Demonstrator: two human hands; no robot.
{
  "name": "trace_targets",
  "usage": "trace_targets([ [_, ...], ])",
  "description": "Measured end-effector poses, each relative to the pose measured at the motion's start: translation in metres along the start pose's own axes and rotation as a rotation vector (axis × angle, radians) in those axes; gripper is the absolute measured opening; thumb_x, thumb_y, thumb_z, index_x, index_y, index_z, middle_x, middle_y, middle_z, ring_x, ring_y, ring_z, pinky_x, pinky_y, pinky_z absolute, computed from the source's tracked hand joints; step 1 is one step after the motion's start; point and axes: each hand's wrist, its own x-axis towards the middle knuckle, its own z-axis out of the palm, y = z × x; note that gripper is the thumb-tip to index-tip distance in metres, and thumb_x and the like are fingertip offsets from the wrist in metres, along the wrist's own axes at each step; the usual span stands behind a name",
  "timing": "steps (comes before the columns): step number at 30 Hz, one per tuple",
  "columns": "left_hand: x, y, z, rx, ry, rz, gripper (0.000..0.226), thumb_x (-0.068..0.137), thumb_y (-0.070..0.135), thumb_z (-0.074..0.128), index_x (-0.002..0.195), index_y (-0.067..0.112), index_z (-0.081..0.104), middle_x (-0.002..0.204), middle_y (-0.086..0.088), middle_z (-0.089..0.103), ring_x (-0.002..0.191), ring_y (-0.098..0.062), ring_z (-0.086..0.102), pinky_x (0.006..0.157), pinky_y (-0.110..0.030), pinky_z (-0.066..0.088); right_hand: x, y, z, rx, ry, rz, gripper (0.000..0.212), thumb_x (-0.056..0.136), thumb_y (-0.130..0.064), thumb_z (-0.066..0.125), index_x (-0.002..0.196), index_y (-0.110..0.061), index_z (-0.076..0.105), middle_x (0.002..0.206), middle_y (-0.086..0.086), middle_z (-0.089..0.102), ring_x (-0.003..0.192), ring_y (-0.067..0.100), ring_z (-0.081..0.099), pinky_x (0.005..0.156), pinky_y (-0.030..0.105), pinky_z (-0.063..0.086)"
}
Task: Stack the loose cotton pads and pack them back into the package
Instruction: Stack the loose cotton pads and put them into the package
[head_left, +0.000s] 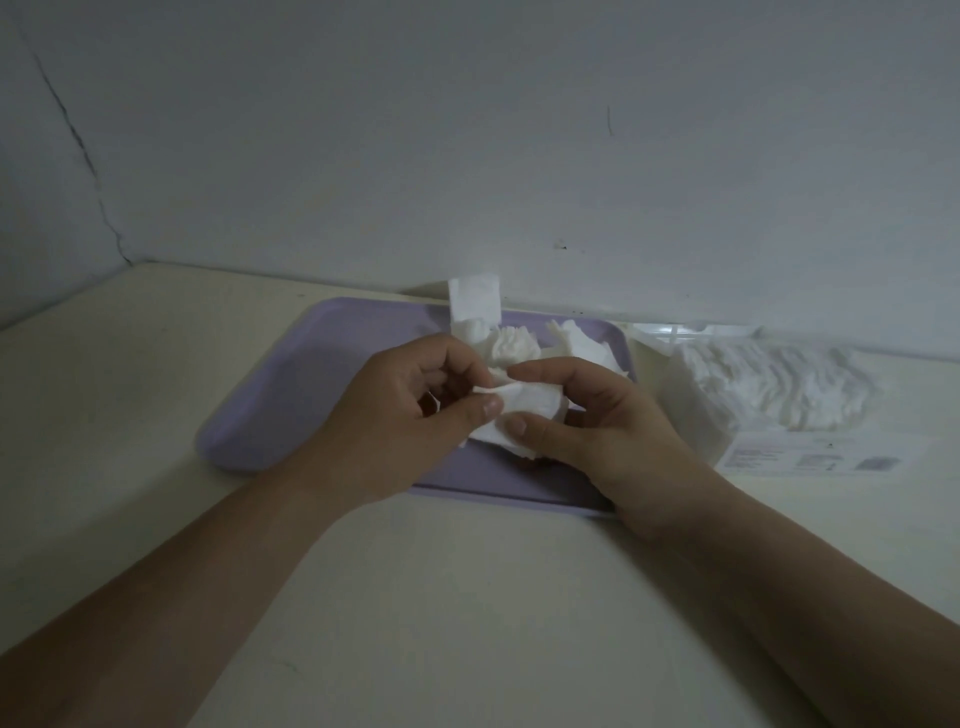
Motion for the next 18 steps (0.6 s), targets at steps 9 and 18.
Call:
trace_targets([
  [9,0.003,-0.008,0.001,-0.008,0.049,-0.056,0.043,0.073,0.025,0.092,0.108,0.030,0.068,0.082,0.003,0.065,0.064,-0.015,0.051,0.061,-0.025,0.048,0.001,0.008,-0.005,-0.151,0.014,-0.087,0.050,0.084,0.013,0.073,0.121,-0.019,0.066,0.123,0.003,0.072,0.108,0.020,0.070,0.096,0.041,0.056],
  [18,0.002,-0.011,0.000,0.093,-0.115,-0.139,0.029,0.076,0.014,0.091,0.099,0.020,0.074,0.060,0.006,0.049,0.053,-0.004,0.039,0.051,-0.014,0.033,-0.001,0.009,-0.004,-0.422,0.038,-0.135,0.064,0.082,0.014,0.070,0.134,-0.019,0.056,0.117,-0.005,0.071,0.109,0.008,0.069,0.095,0.022,0.053],
])
